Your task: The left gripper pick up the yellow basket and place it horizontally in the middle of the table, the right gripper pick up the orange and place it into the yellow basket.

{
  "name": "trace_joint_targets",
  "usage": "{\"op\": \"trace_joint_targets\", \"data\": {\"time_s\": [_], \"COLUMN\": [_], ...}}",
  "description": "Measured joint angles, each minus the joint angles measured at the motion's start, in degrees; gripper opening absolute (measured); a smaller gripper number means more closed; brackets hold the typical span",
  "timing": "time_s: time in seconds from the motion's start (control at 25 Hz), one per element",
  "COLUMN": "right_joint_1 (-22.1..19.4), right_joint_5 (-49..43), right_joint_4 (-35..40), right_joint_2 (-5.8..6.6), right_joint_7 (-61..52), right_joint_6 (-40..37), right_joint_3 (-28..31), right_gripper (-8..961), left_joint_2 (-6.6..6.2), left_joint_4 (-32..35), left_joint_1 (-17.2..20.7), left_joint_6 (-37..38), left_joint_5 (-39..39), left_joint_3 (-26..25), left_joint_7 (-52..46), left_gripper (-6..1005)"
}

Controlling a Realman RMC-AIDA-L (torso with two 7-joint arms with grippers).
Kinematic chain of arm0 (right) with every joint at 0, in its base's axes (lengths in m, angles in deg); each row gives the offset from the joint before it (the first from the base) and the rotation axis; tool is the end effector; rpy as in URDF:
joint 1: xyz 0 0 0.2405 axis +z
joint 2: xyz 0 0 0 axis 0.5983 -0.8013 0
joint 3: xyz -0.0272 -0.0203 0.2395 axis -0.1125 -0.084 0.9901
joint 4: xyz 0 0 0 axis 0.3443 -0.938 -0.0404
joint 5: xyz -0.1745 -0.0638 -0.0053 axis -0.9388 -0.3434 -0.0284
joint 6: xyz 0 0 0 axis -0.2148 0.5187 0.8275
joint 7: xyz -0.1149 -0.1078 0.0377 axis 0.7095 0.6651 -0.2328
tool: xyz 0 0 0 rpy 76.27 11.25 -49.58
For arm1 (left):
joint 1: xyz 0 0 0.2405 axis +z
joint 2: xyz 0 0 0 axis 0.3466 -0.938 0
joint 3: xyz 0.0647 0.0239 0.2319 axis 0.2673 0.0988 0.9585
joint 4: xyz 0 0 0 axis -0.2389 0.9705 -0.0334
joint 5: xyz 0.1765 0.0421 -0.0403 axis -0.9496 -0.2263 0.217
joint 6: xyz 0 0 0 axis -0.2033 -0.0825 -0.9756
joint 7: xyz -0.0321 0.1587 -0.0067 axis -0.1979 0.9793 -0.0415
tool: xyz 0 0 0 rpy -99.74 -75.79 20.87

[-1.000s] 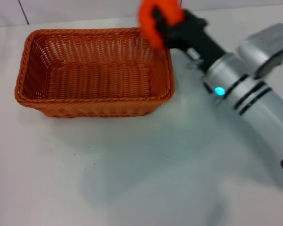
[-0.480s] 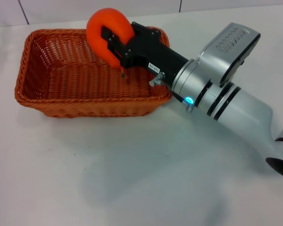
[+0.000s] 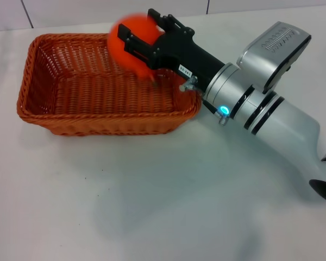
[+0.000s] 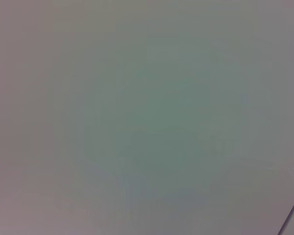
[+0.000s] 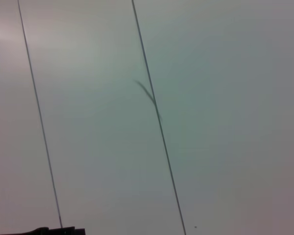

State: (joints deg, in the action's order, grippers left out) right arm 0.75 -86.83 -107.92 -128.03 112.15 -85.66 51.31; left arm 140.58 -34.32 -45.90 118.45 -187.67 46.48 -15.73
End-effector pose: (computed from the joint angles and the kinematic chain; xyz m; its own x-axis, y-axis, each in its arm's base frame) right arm 0.1433 0.3494 -0.0871 -0.5393 0.0777 0.8385 0.6386 0.6868 0.3471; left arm -0.3113 0.3957 0.1022 0.3925 0.2496 0.8853 0.9031 0.0778 -0.4223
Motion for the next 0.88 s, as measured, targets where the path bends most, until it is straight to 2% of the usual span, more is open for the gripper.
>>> {"op": "trace_joint_targets", "data": {"time_s": [0.12,0.24,0.36,0.52,0.76,0.88], "right_joint_1": [-0.03,-0.05,-0.04,-0.69,-3.86,-5.94], "right_joint_5": [-0.14,-0.15,-0.04,0.03,0.17,0.21], "right_joint_4": [0.05,0.09,0.52,2.73,10.66,14.31], "right_joint_2": [0.0,-0.01,-0.04,-0.28,0.08,0.34], "right_joint_7": [-0.02,-0.01,1.15,5.77,6.81,6.83], "right_joint_6": [-0.03,-0.03,-0.03,-0.16,-4.52,-7.86], "right_joint_3": [0.1,0.1,0.75,5.33,17.32,23.36], "right_gripper": [691,884,924,950,950,950], "left_joint_2": [-0.01,-0.01,-0.02,-0.08,-0.07,0.04], "left_joint_4": [-0.02,-0.02,-0.1,-0.91,-2.22,-3.04], "left_joint_1": [-0.01,-0.08,-0.13,-0.42,-0.54,-0.25], "left_joint_6": [-0.05,-0.05,-0.06,-0.22,-0.9,-0.91], "left_joint_5": [0.0,0.0,0.0,0.01,1.8,5.83], "left_joint_3": [0.04,0.06,0.06,-0.21,-0.33,-0.35], "left_joint_7": [0.01,0.02,0.31,2.23,7.51,13.31], "left_gripper": [889,890,890,890,891,890]}}
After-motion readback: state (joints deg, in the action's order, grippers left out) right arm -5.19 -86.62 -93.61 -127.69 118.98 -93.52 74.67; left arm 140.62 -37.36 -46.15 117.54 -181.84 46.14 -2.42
